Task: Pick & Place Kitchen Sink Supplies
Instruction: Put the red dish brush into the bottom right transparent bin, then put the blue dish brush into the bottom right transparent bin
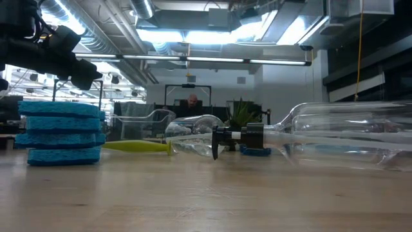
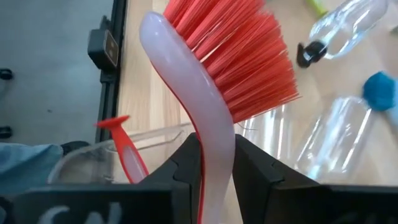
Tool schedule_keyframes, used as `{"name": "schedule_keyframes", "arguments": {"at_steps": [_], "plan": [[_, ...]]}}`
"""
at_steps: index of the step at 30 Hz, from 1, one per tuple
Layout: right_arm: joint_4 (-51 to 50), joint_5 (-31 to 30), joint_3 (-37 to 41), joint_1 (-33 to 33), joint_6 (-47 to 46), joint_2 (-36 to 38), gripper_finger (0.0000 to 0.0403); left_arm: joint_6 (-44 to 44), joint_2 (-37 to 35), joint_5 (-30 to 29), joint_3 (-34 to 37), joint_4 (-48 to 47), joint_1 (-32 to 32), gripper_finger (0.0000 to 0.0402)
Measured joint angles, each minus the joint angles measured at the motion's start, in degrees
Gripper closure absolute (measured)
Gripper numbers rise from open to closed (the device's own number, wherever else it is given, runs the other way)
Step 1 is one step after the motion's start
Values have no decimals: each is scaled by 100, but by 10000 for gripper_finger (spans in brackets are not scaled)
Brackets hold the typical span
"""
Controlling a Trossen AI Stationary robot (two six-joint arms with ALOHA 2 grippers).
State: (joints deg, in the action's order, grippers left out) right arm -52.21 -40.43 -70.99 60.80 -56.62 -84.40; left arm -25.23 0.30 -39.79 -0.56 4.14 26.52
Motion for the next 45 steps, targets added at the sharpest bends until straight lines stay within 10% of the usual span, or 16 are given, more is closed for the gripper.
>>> {"name": "schedule_keyframes", "arguments": {"at_steps": [14, 45], "plan": [[1550, 409, 1515, 142, -29, 361, 313, -1, 1, -1, 0, 2, -2, 277], [1717, 186, 648, -350, 776, 361, 174, -1, 2, 0, 0, 0, -2, 277]]}}
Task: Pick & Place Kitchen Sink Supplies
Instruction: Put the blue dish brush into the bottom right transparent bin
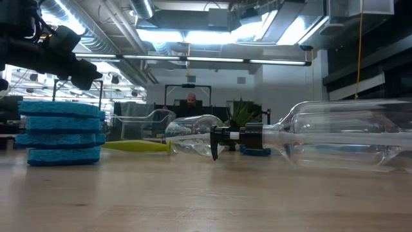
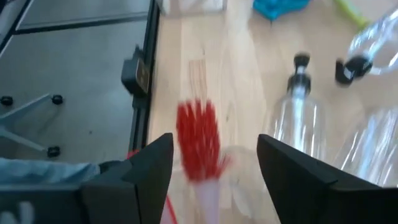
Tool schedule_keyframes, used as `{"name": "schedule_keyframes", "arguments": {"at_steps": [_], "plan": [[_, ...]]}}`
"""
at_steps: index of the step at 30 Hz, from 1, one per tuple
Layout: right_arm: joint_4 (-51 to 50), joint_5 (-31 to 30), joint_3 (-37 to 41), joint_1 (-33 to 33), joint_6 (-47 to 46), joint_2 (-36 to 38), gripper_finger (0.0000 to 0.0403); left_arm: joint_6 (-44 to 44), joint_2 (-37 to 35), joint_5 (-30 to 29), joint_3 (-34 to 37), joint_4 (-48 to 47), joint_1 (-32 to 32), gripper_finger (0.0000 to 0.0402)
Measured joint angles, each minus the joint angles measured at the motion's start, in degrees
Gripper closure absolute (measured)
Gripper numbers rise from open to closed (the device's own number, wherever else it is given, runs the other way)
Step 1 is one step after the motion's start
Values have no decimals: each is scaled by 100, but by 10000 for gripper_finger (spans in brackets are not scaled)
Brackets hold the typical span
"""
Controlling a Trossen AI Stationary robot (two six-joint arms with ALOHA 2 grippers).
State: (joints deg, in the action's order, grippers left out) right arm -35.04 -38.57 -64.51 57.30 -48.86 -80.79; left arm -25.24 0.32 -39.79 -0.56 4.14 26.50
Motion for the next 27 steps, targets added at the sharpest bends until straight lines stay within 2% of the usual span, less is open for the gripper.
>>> {"name": "schedule_keyframes", "arguments": {"at_steps": [10, 27], "plan": [[789, 1, -301, -825, 1454, 0, 189, 1, -2, 0, -2, 0, 1, 276], [594, 161, -301, -2913, 2337, -11, 189, -1, -2, 0, -2, -2, 0, 277]]}}
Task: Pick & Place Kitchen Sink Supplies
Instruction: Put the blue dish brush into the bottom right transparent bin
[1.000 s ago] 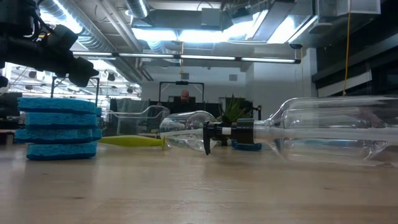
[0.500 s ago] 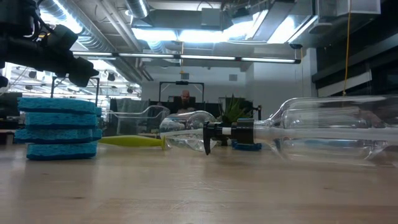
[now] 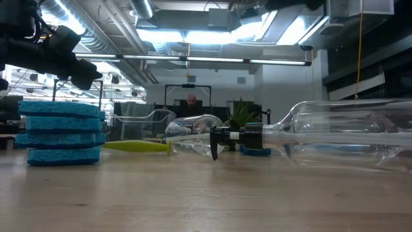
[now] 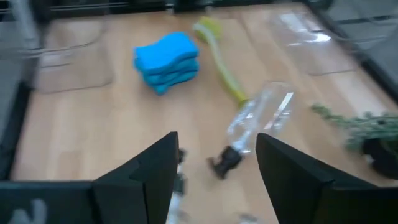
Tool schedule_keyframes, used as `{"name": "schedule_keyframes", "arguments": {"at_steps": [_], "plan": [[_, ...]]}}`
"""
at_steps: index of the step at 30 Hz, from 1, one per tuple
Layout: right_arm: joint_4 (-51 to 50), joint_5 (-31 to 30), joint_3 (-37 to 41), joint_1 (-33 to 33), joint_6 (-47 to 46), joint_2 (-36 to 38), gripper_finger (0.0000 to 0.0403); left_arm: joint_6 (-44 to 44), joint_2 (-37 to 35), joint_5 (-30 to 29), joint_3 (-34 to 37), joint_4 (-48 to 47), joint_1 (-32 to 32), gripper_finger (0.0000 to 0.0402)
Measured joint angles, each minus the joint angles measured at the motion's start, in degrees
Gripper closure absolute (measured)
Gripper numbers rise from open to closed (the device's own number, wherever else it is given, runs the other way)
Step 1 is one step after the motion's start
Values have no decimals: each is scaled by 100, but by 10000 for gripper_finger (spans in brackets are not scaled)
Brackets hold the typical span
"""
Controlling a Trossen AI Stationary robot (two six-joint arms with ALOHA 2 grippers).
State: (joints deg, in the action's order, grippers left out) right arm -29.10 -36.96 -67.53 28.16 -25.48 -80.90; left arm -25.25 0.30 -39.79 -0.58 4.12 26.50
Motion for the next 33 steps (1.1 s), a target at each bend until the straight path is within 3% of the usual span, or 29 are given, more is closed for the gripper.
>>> {"name": "schedule_keyframes", "arguments": {"at_steps": [11, 15, 27, 33], "plan": [[-439, 452, 0, -1237, 880, 0, 189, 0, 1, 0, 0, 0, 1, 276], [-806, 994, 81, -1806, 945, 0, 189, 1, 0, 0, 2, 0, 2, 277], [-926, 1858, 1227, -3070, 1315, 0, 189, -1, 0, 0, 0, 2, 2, 277], [-230, 2307, 2103, -3580, 2014, 0, 189, -1, 2, 0, 2, 0, 2, 277]]}}
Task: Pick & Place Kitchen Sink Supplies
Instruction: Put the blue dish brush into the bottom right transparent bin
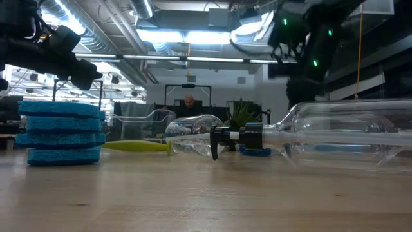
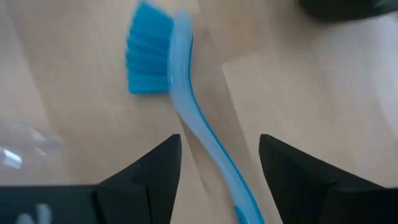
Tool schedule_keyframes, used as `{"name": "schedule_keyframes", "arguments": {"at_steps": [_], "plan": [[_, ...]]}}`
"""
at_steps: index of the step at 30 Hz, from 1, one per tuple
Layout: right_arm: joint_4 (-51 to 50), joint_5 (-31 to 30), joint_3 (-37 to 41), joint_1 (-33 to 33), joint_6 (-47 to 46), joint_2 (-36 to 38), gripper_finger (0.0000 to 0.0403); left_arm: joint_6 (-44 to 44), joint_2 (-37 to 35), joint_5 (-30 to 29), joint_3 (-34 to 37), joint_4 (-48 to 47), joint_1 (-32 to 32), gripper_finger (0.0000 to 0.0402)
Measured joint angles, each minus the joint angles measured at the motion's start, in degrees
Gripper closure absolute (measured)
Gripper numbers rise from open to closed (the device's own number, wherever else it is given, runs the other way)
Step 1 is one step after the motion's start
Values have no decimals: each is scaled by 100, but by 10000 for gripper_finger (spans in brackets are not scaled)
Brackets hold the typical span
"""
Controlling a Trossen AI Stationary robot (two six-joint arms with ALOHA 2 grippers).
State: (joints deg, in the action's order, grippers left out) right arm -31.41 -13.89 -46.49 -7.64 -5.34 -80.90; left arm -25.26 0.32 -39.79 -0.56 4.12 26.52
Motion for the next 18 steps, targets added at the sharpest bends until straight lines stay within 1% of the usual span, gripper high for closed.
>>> {"name": "schedule_keyframes", "arguments": {"at_steps": [2, 6, 9, 12, 16, 18], "plan": [[327, 99, 282, -84, 414, 0, 189, 2, -1, 0, 0, 1, -2, 277], [867, 113, 702, -254, 1307, 0, 189, 0, -1, 0, 0, 0, -2, 276], [1237, 108, 943, -428, 1711, -25, 189, 1, -2, -1, 1, 0, -2, 277], [1500, 132, 1100, -591, 1972, -102, 189, 0, -2, 0, -2, 0, -2, 276], [1559, 548, 1094, -737, 2130, -328, 191, 1, 0, 0, 1, 0, -1, 277], [1564, 680, 1067, -769, 2133, -435, 201, 0, -1, 0, -2, 2, 0, 277]]}}
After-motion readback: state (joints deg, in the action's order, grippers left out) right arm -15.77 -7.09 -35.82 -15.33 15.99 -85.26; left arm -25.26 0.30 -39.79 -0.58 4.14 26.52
